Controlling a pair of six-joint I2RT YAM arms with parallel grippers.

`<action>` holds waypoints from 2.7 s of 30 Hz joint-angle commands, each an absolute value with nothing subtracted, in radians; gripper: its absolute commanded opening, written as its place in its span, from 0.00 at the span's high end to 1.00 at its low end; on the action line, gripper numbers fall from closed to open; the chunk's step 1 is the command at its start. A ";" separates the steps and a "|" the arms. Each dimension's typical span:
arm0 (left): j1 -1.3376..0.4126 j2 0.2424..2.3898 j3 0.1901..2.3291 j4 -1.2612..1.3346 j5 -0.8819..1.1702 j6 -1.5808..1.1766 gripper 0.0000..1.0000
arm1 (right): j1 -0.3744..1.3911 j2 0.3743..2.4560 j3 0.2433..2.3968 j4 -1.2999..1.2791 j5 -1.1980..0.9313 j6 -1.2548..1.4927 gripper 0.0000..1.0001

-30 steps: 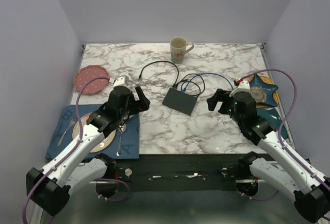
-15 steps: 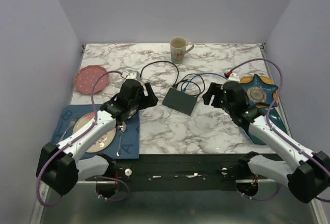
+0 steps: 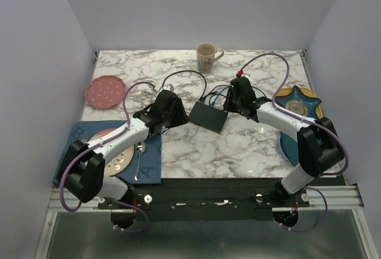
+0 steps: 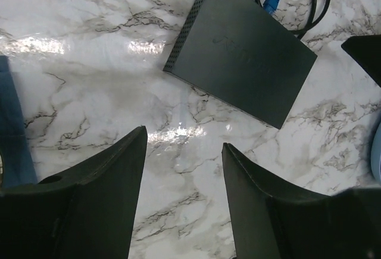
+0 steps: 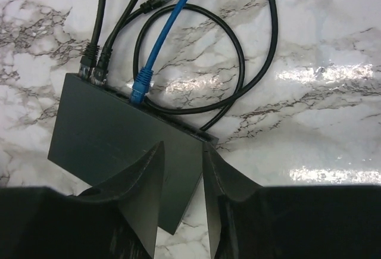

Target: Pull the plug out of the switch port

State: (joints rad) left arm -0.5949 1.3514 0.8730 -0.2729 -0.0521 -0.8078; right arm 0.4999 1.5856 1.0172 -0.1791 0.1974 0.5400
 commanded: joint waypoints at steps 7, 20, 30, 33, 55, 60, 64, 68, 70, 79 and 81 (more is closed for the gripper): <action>-0.624 1.535 0.926 -0.218 -0.014 -0.842 0.36 | 0.445 1.784 1.166 -0.199 0.163 0.549 0.74; -0.627 1.700 0.971 -0.218 0.058 -0.848 0.36 | 0.454 1.816 1.097 -0.229 -0.037 0.534 0.87; -0.627 1.724 1.006 -0.265 0.034 -0.842 0.34 | 0.592 1.710 0.954 -0.195 -0.077 0.541 0.87; -0.627 1.729 1.009 -0.268 0.032 -0.842 0.34 | 0.632 1.698 0.936 -0.176 -0.101 0.571 0.87; -0.574 1.504 1.040 -0.400 -0.210 -0.785 0.29 | 0.759 1.597 1.100 -0.291 0.075 0.514 0.80; -0.581 1.402 0.985 -0.402 -0.190 -0.784 0.26 | 0.710 1.574 1.152 -0.345 0.121 0.469 0.68; -0.640 1.350 0.936 -0.423 -0.160 -0.749 0.29 | 0.620 1.661 1.209 -0.345 0.091 0.459 0.71; -0.741 1.330 0.896 -0.468 -0.202 -0.732 0.42 | 0.539 1.776 1.300 -0.344 0.035 0.480 0.79; -0.781 1.321 0.878 -0.474 -0.216 -0.735 0.49 | 0.505 1.845 1.331 -0.344 0.008 0.494 0.83; -0.801 1.356 0.821 -0.500 -0.178 -0.738 0.96 | 0.483 2.045 1.505 -0.399 0.005 0.495 0.86; -0.802 1.368 0.812 -0.494 -0.158 -0.732 0.98 | 0.483 2.069 1.508 -0.405 0.006 0.495 0.86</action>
